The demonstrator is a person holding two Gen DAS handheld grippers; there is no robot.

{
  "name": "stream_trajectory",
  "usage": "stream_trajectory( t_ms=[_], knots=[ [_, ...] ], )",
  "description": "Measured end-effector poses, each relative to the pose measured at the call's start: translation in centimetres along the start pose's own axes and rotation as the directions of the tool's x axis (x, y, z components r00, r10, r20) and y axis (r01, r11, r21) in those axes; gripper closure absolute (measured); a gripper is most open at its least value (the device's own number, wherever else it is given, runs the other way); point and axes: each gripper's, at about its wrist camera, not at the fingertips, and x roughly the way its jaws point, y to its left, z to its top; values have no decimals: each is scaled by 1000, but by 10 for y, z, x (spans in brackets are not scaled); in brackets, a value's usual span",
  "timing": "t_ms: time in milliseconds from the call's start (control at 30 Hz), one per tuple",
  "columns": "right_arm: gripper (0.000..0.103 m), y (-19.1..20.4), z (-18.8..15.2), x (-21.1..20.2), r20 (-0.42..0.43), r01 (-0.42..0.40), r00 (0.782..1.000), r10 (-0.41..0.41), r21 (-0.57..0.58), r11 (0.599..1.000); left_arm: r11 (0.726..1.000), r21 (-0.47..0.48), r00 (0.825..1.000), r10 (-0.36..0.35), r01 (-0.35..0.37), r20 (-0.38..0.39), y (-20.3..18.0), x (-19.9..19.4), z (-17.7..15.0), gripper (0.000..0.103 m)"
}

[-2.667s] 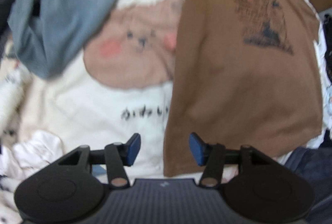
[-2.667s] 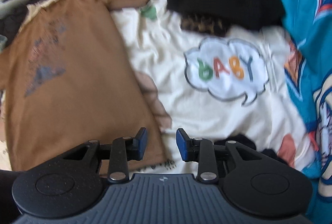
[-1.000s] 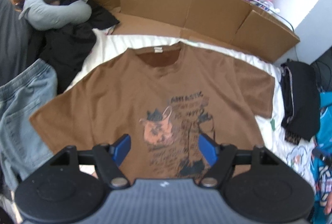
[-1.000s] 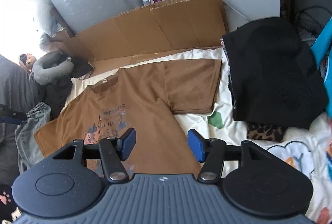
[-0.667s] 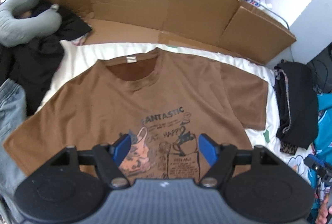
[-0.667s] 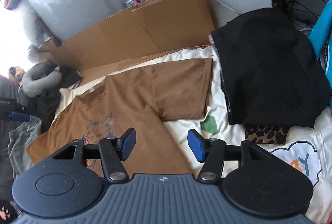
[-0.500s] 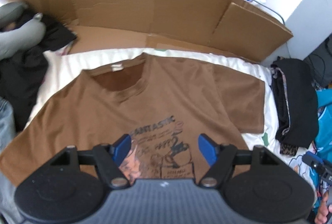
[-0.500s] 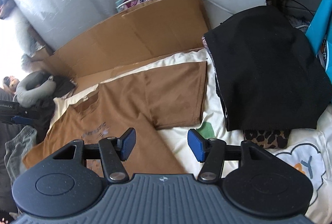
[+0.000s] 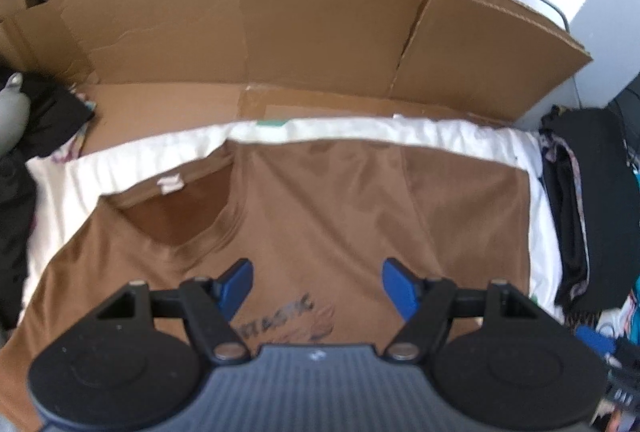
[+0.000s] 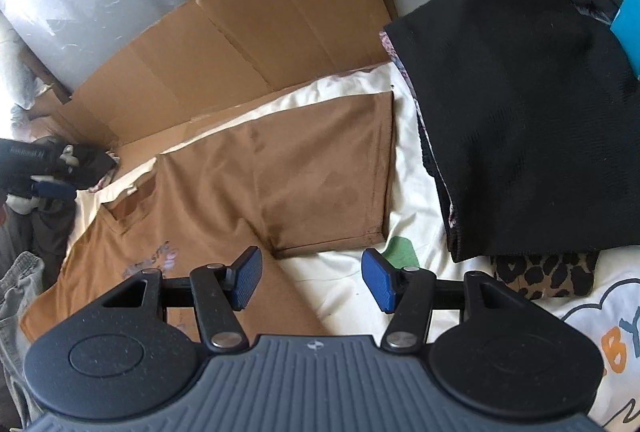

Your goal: Fold clothes

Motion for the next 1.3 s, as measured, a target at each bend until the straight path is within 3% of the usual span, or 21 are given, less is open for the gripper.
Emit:
stream_trajectory(
  t_ms=[267,567,933,1033,1300],
  knots=[
    [41,-14,-7,13,0,61,998,-62,82,995,991,134,1000,-27,27,-3,-28,33,26,29],
    [41,-25,-4,20,36,38,998,-43,130,991,963,267,998,-54,47,18,-43,51,54,30],
    [41,-18,15,49,34,14,999,-16,45,999,922,376,996,-94,89,-5,-49,113,86,33],
    [41,-24,17,64,-2,33,999,-33,77,996,898,428,994,-111,103,-8,-56,125,89,33],
    [42,-41,-6,93,-80,46,996,-33,166,985,786,608,992,-124,114,-26,-80,158,96,37]
  ],
)
